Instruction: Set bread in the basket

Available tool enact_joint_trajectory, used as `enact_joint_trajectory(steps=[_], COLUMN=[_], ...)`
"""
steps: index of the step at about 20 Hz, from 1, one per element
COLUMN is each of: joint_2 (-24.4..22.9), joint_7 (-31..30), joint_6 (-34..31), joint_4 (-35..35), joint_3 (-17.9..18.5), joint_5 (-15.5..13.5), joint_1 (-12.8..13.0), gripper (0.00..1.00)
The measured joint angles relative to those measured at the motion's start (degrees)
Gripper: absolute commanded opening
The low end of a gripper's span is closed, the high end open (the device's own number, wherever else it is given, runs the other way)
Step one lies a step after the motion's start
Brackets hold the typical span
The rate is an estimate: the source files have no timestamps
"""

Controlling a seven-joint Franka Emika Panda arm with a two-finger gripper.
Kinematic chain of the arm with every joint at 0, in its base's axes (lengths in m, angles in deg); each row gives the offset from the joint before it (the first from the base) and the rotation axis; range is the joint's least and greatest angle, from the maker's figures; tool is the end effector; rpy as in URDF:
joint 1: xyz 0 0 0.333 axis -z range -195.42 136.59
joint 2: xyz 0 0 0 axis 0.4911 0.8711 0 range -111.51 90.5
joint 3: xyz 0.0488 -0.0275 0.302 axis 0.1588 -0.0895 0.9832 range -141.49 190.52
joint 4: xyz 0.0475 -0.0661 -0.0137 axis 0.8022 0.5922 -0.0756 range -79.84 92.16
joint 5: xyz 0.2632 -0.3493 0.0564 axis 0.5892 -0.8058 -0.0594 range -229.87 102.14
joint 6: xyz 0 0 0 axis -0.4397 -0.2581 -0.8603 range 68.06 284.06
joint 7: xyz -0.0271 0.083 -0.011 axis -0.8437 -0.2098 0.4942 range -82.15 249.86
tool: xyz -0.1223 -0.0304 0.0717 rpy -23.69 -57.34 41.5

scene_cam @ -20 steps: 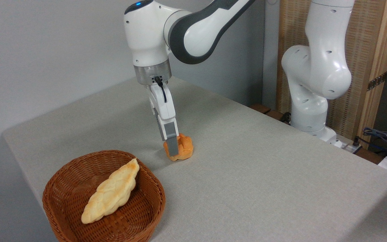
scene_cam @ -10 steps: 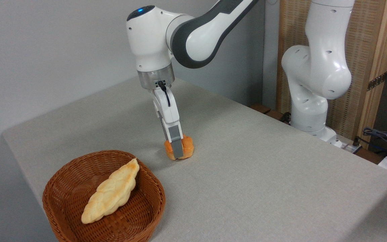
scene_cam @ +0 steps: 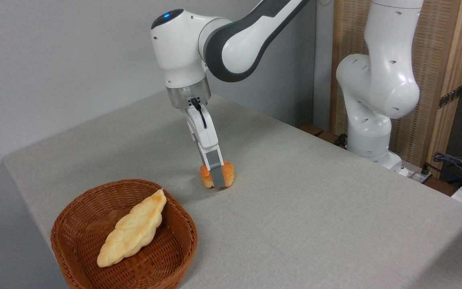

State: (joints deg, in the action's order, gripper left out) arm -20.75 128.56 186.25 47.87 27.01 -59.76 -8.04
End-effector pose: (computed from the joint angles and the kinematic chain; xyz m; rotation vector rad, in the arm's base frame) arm 0.4905 -0.1613 0.3431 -2.6066 1.6816 0.1317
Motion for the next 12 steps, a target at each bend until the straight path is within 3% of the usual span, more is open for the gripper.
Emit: enact_joint_trajectory(steps=[7,9,11,12], joint_2=[-0.02,-0.09,-0.13,-0.13], joint_7=[0.0,0.0,0.0,0.0], joint_6=[-1.01,-1.17,-1.22,-1.23], joint_4=[0.01,0.01,0.01,0.01], joint_3=[-0.25,-0.36,-0.43,-0.44], joint_5=[0.0,0.0,0.0,0.0], joint_1=[0.04,0.04,0.04,0.05], gripper=[0.97,0.86,0.61,0.54])
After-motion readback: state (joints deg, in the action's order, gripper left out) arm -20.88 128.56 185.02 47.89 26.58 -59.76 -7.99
